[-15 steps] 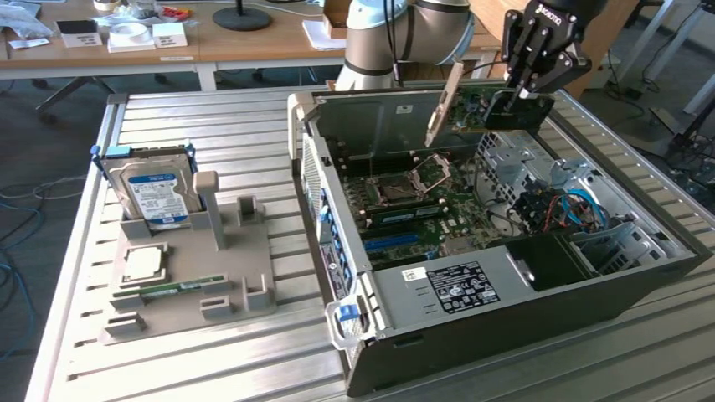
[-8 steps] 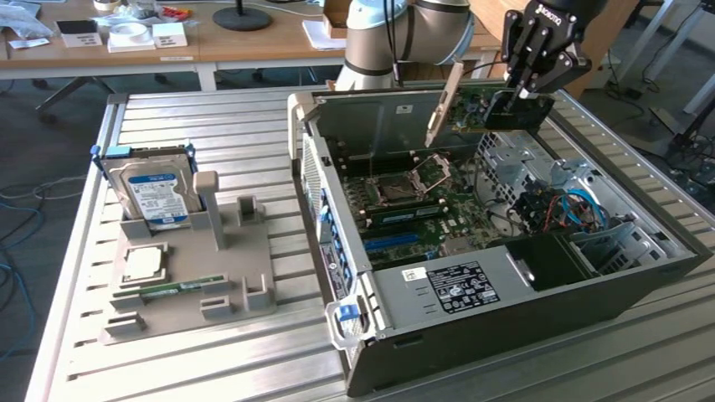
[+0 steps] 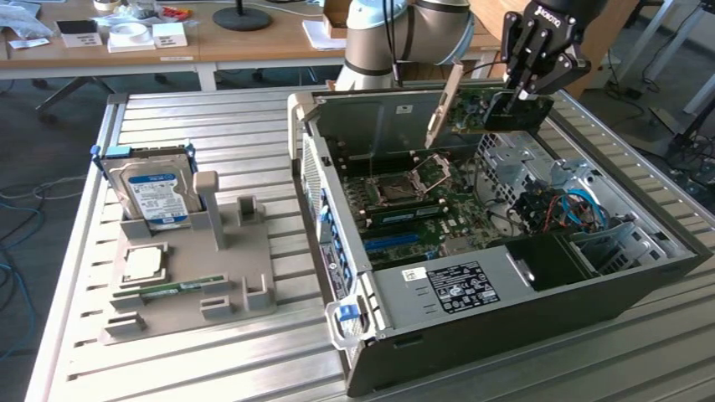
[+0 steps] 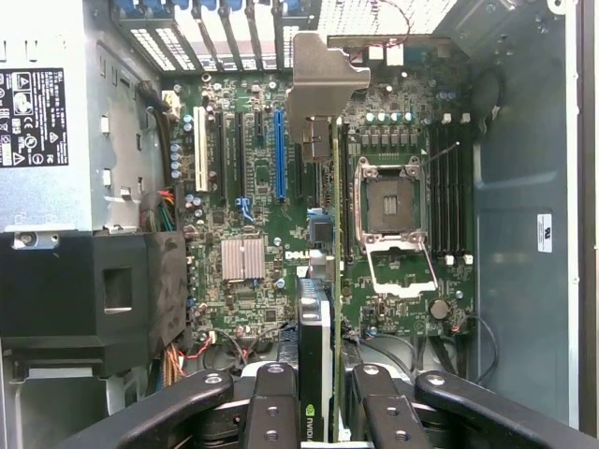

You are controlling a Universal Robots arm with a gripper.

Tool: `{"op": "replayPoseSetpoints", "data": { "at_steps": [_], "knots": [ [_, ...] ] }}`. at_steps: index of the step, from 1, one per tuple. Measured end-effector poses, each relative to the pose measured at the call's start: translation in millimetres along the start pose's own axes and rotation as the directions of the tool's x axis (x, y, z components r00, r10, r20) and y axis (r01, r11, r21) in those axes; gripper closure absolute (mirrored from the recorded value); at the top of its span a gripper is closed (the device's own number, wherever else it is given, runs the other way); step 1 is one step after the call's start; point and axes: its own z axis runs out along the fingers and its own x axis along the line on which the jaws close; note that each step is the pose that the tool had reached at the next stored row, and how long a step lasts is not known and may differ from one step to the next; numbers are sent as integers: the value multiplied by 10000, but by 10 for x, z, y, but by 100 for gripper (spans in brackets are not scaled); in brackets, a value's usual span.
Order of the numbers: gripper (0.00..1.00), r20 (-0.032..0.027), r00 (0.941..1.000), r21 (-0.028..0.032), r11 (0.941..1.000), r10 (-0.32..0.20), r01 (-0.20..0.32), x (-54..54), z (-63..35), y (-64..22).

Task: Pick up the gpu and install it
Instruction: 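Insert the gpu into the slot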

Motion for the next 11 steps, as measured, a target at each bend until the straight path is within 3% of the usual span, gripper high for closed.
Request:
{"op": "replayPoseSetpoints", "data": {
  "at_steps": [11],
  "knots": [
    [73, -7, 9998, -3, 9998, -196, 196, 0, 1, 0]
  ]
}}
